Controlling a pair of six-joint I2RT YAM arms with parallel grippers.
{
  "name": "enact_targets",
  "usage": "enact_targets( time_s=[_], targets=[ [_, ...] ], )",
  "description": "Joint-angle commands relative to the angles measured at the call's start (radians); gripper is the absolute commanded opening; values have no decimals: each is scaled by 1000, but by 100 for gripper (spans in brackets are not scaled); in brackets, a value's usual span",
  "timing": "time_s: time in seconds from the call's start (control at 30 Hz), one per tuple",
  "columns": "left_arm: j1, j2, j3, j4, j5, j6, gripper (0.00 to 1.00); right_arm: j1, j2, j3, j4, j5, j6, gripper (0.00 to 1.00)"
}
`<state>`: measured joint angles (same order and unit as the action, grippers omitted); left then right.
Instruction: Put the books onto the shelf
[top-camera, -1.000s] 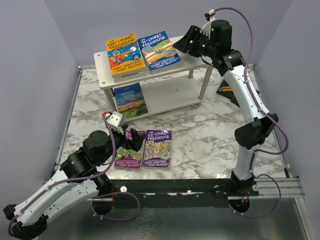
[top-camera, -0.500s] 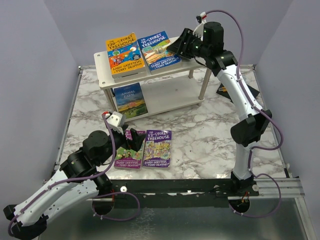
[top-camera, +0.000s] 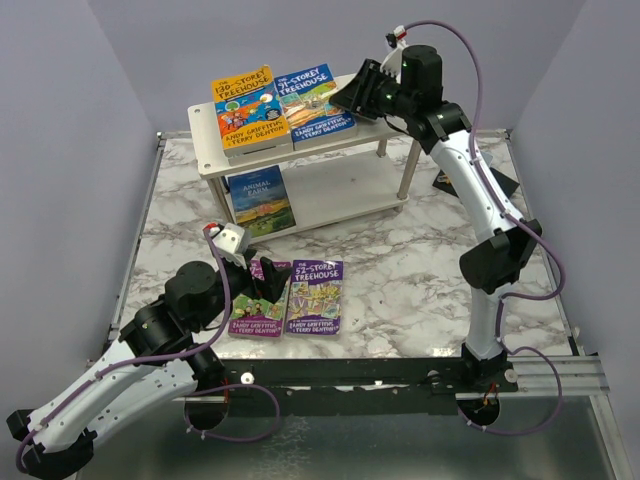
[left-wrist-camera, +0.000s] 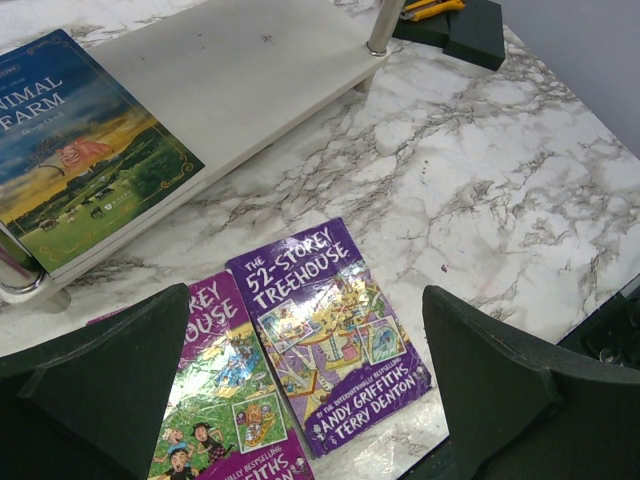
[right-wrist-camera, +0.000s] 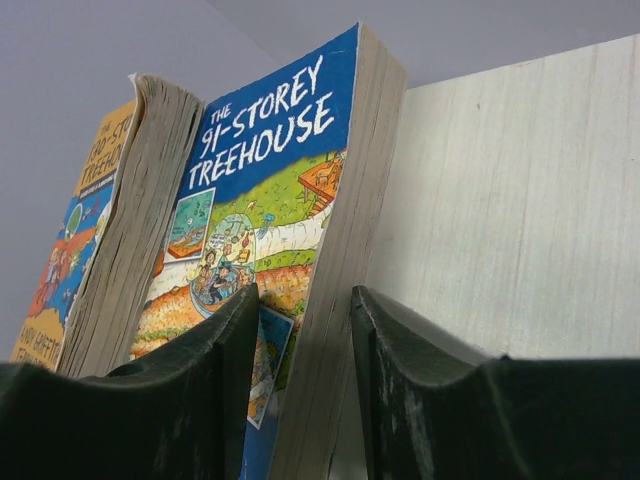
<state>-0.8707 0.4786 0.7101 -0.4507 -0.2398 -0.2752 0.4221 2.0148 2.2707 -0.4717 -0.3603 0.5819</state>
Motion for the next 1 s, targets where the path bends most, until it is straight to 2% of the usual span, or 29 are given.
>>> enact_targets(
  time_s=[0.0, 0.23, 0.47, 0.6, 0.8, 0.97],
  targets=[
    [2, -9, -13, 18, 4, 12, 99, 25, 3, -7, 6, -25, -22, 41],
    [2, -9, -14, 18, 4, 12, 99, 36, -11, -25, 8, -20, -25, 41],
    [2, -7, -13, 18, 0, 9, 99, 36, -88, -97, 30, 75, -40, 58],
    [2, -2, -12, 18, -5, 8, 99, 37, -166, -160, 42, 139, -64, 60],
    [2, 2, -14, 18, -6, 0, 99, 37, -322, -314, 58, 195, -97, 62],
    [2, 14, -10, 17, 0, -14, 99, 37, -524, -525, 72, 221, -117, 64]
  ],
)
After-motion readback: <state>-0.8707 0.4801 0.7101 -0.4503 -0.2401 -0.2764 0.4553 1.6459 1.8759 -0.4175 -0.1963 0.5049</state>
